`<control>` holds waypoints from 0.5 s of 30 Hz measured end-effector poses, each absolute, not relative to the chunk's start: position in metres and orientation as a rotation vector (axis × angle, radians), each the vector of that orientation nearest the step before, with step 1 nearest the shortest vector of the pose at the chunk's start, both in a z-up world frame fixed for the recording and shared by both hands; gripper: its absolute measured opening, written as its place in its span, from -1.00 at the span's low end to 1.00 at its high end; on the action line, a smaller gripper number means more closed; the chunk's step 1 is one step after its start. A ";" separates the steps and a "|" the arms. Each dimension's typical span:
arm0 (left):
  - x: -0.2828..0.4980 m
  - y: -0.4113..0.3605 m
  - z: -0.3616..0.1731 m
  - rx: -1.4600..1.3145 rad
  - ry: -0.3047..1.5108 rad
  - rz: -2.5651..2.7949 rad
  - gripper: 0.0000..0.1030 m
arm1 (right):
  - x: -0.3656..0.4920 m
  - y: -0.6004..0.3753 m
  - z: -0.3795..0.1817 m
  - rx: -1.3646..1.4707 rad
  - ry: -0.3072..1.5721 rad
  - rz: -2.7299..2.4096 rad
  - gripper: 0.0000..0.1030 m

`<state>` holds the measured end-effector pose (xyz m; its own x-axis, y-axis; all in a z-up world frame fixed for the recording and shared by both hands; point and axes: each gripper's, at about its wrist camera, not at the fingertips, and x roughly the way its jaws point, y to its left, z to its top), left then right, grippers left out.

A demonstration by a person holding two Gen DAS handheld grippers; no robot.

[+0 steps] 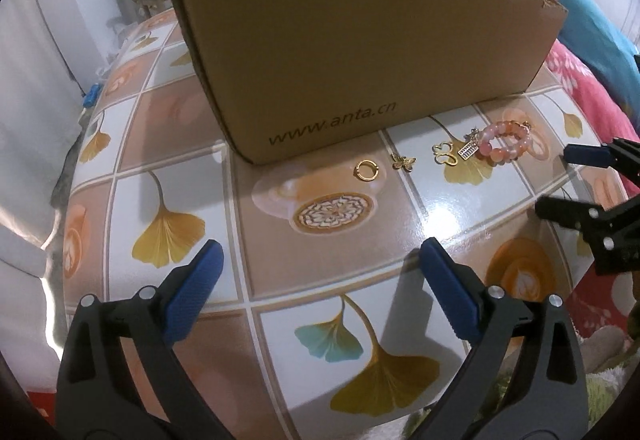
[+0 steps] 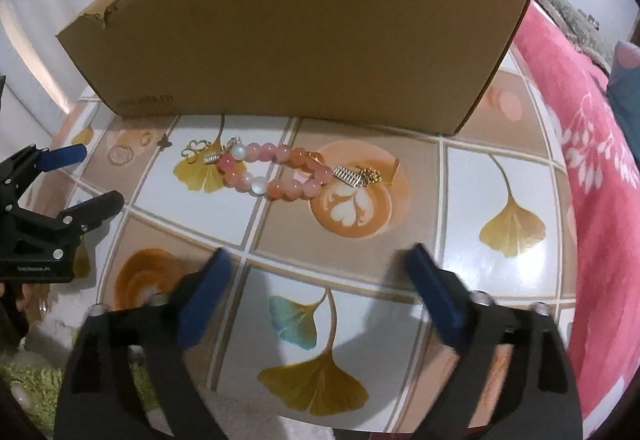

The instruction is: Organize jewelry

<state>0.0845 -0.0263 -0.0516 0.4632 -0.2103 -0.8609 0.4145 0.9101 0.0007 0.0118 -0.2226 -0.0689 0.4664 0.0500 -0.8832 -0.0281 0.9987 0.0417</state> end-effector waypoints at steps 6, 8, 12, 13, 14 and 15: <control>0.089 -0.029 -0.050 0.223 1.028 -0.386 0.85 | 0.000 -0.224 -0.070 0.034 1.078 0.066 0.87; 0.090 -0.028 -0.051 0.222 1.029 -0.383 0.85 | -0.002 -0.226 -0.069 0.028 1.071 0.082 0.87; 0.091 -0.028 -0.052 0.220 1.028 -0.374 0.86 | -0.002 -0.249 -0.058 0.117 1.022 0.099 0.86; 0.091 -0.029 -0.052 0.220 1.028 -0.373 0.86 | -0.003 -0.255 -0.051 0.153 0.995 0.104 0.83; 0.091 -0.029 -0.052 0.218 1.030 -0.370 0.86 | -0.003 -0.259 -0.045 0.183 0.972 0.127 0.73; 0.091 -0.029 -0.052 0.219 1.029 -0.370 0.87 | -0.002 -0.262 -0.041 0.198 0.955 0.141 0.66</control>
<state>0.0912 -0.0292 -0.0522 0.4613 -0.1967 -0.8652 0.3998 0.9166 0.0048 -0.0020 -0.2624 -0.0408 0.5708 0.2065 -0.7947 -0.0318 0.9727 0.2298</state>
